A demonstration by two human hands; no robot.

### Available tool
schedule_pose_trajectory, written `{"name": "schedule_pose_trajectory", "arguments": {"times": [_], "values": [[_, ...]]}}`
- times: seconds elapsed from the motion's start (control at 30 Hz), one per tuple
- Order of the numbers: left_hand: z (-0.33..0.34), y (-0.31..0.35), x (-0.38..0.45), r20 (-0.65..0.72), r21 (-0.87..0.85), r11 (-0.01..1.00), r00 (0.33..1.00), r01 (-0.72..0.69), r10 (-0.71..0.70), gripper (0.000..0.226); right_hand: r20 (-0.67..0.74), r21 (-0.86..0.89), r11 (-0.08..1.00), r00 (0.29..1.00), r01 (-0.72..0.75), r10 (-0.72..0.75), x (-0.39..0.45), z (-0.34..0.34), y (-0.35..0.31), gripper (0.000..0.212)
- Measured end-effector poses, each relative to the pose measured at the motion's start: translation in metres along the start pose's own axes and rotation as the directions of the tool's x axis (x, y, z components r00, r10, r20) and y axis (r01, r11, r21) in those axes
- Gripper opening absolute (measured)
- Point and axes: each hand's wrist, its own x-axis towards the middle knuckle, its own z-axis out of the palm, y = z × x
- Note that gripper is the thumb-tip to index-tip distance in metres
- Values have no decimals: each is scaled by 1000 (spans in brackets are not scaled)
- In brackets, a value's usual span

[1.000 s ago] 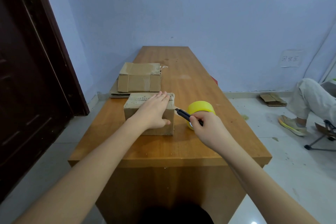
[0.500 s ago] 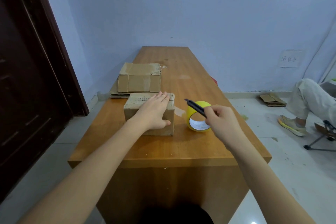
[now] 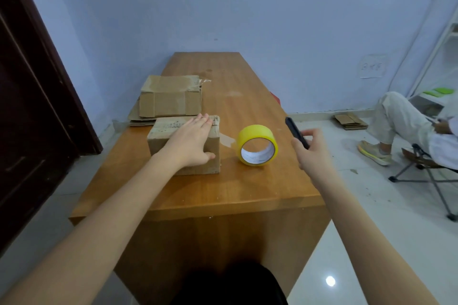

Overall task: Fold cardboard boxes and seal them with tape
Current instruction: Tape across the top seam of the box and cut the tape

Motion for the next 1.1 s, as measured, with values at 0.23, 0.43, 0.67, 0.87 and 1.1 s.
{"name": "schedule_pose_trajectory", "arguments": {"times": [0.23,0.43,0.67,0.87,1.1], "values": [[1,1,0,-4,14,1000,1000,3,-3,95,-64,-455,890,997,13,-48,3,15,31,16],[1,1,-1,-11,20,1000,1000,8,-8,94,-69,-671,741,998,-37,-12,8,29,47,30],[-1,1,-3,-15,14,1000,1000,6,-6,93,-115,-809,585,990,-49,-76,3,40,59,21],[-1,0,-3,-15,9,1000,1000,10,-10,93,-104,-699,715,986,19,-128,14,33,33,34],[-1,1,-4,-11,5,1000,1000,12,-12,94,387,-612,636,879,471,-279,59,53,-69,31]]}}
